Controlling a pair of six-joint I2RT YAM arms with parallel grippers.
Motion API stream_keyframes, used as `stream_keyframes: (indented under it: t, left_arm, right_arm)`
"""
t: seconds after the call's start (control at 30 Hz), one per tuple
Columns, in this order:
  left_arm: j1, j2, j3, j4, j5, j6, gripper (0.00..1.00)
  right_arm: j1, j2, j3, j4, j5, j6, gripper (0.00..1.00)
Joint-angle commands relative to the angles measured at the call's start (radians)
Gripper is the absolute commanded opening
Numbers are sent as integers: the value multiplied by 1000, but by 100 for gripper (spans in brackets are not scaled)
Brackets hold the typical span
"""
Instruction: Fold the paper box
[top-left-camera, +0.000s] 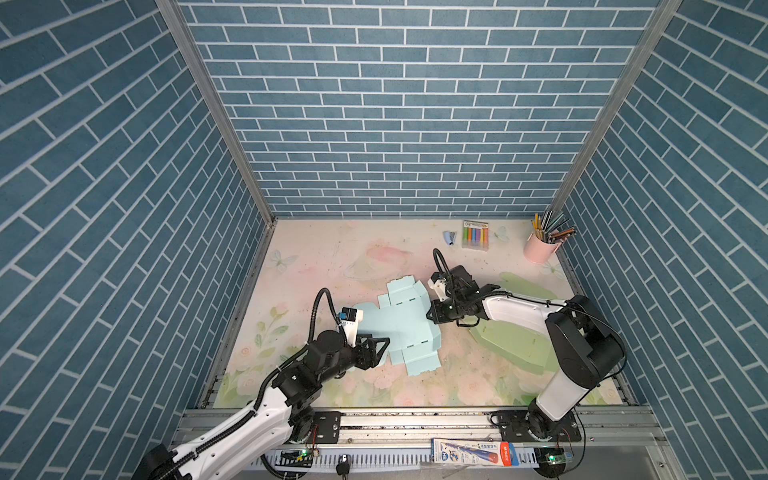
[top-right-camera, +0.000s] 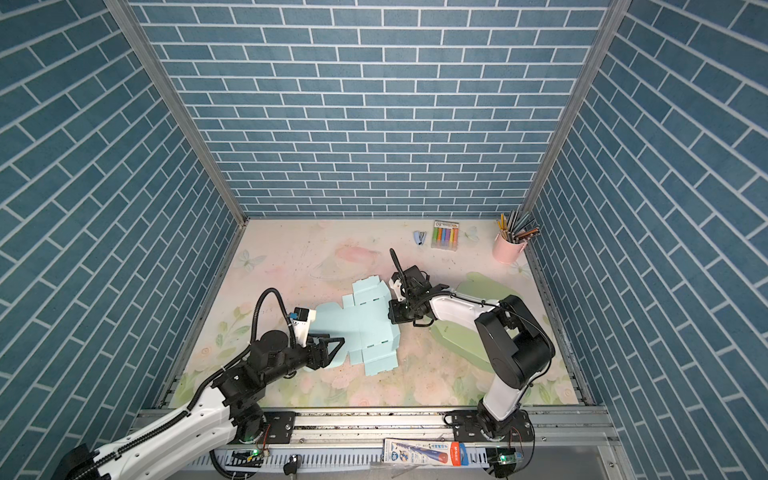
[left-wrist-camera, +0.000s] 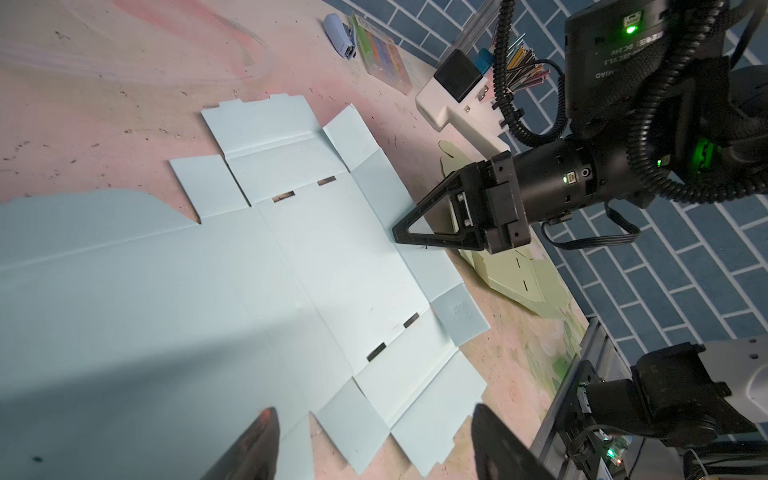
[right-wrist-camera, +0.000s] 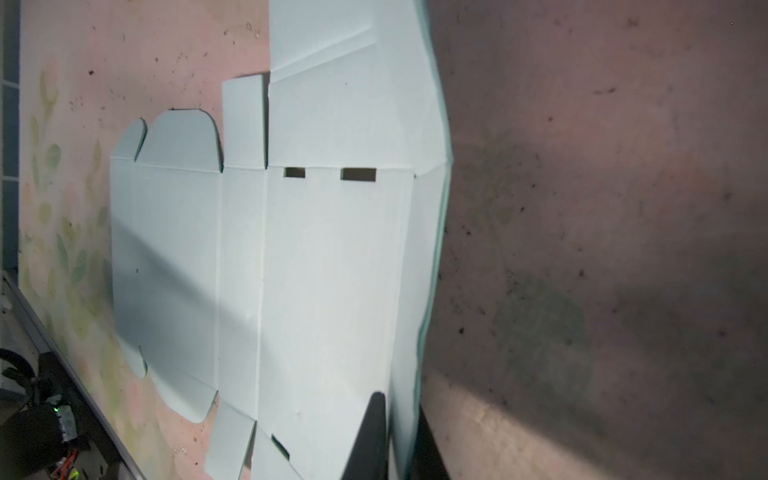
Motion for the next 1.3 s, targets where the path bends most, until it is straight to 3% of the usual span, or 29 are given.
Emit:
stream_keyframes:
  t: [0.0, 0.27, 0.53, 0.87, 1.17, 1.2, 1.27]
  left_arm:
    - [7, 4, -10, 26, -59, 0, 73]
    - [8, 65, 3, 57, -80, -18, 73]
    - [11, 158, 27, 86, -111, -2, 73]
    - [11, 313, 89, 151, -79, 27, 73]
    - [35, 336, 112, 153, -73, 60, 70]
    - [44, 336, 116, 153, -61, 66, 67]
    - [71, 341, 128, 149, -37, 78, 47]
  right_arm:
    - [-24, 32, 16, -142, 23, -150, 12]
    - [-82, 43, -9, -62, -44, -171, 27]
    - [-119, 38, -22, 0, -92, -173, 29]
    - [-119, 30, -65, 52, -137, -180, 17]
    - [-117, -53, -27, -53, -70, -288, 7]
    - [-115, -60, -17, -73, -62, -305, 6]
    - [-99, -76, -4, -92, -48, -328, 3]
